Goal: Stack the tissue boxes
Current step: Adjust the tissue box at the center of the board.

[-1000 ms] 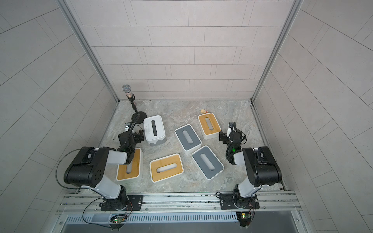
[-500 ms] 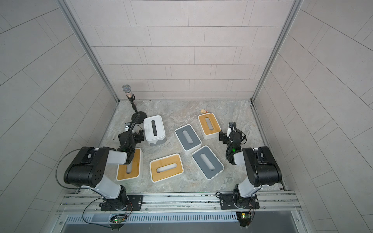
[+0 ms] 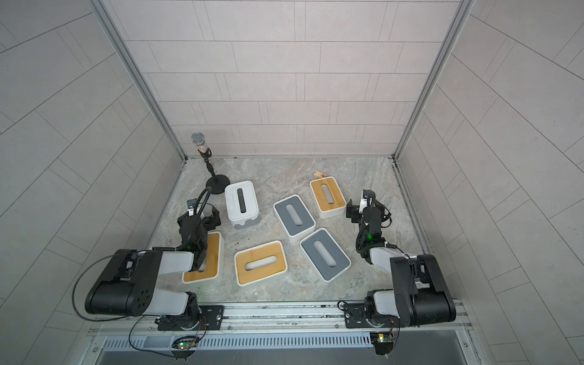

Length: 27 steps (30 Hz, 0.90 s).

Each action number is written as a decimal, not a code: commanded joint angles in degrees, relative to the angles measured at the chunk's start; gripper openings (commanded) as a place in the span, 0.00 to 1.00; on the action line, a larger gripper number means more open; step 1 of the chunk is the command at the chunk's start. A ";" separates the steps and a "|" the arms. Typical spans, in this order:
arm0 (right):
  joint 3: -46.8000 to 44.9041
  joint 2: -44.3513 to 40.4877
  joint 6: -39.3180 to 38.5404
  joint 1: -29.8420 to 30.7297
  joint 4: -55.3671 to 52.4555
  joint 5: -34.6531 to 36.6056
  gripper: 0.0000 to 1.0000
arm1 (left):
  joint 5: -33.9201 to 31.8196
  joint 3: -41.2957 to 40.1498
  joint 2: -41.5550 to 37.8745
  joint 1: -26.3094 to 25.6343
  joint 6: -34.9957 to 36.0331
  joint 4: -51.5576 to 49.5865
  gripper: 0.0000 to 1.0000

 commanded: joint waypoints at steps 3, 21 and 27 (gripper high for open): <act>6.12 -5.37 17.28 -0.16 -18.90 7.91 0.99 | -2.38 3.25 -11.99 -0.14 -7.01 -15.19 1.00; 13.05 -11.87 28.15 -0.26 -39.35 -7.77 0.99 | 11.65 18.54 -20.06 2.40 -36.66 -51.35 1.00; 13.72 -13.53 28.71 2.30 -46.35 -13.98 0.99 | 22.81 20.13 -20.08 1.88 -41.64 -56.66 1.00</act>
